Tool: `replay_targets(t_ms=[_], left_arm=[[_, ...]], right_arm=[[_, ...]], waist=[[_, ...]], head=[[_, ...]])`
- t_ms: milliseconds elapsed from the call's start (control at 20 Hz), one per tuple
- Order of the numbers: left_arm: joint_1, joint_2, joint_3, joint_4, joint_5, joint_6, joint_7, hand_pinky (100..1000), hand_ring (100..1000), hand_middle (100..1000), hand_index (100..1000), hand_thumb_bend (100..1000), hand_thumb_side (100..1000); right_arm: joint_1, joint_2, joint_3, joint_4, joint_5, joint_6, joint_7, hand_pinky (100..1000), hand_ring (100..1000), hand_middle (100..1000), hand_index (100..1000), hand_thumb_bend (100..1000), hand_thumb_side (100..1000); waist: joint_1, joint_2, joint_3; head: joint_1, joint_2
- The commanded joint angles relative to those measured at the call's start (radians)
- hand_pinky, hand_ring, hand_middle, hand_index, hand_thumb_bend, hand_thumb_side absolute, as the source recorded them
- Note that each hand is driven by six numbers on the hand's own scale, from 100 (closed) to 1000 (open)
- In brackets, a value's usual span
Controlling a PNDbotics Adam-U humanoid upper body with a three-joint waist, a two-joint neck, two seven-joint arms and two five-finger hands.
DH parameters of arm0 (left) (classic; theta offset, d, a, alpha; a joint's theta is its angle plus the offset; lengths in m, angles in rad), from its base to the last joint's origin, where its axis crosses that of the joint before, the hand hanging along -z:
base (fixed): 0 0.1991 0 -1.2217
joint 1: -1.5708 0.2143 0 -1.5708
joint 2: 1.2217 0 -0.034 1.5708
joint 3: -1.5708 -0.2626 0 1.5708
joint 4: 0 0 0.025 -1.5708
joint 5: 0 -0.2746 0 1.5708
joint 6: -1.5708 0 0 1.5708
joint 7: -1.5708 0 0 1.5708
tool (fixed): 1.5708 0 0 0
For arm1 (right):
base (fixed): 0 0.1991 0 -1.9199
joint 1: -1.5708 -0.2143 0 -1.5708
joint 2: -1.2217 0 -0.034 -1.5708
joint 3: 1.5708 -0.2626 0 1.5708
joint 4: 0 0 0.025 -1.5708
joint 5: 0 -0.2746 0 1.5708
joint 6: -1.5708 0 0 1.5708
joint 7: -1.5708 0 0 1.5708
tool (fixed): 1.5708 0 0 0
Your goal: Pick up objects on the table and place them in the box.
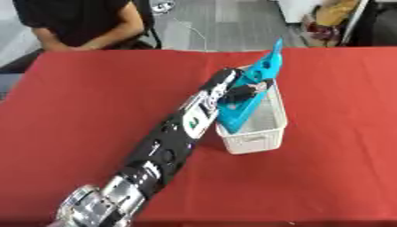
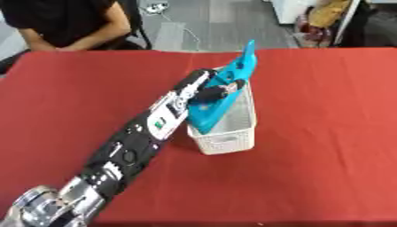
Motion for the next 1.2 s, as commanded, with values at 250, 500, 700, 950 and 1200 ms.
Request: replay_targets(t_ms=[250,500,700,950,1200], left_arm=[[-0.014,0.015,0.007,-0.048,-0.070,-0.003,0.002,689,781,884,858,494,846],[-0.015,0.017,0.006,-0.068,-0.096,0.005,0.002,720,789,887,857,491,824],[-0.023,0.026,0.002,-0.094,-0.162,0.018,0.012,739,792,881,861,506,789],[-0.043,0.041,0.011,-0.144,-0.254,0.045,0.006,755,797,879,863,530,746],[-0.059,0.056,0.024,-0.194,-0.303,0.066,-0.005,758,794,875,861,543,720]], right_arm=[[-0.019,-0.010,-0.003,-0.015,0.002,0.002,0.003,777,894,882,944,100,976],[-0.019,-0.010,-0.003,-0.015,0.003,0.002,0.003,777,894,882,943,100,976],[-0.018,-0.010,-0.003,-0.015,0.003,0.001,0.003,777,894,882,943,100,975],[-0.017,-0.009,-0.003,-0.015,0.003,0.002,0.003,777,894,882,943,100,975],[-0.016,-0.008,-0.002,-0.015,0.003,0.003,0.003,777,894,882,943,100,976]], waist=[[-0.006,-0.007,0.002],[-0.006,-0.008,0.002],[-0.006,-0.008,0.001],[-0.006,-0.010,0.001],[-0.005,-0.012,0.001]], head=[[0.001,-0.001],[0.002,-0.001],[0.003,-0.001],[0.006,-0.001],[0.007,-0.001]])
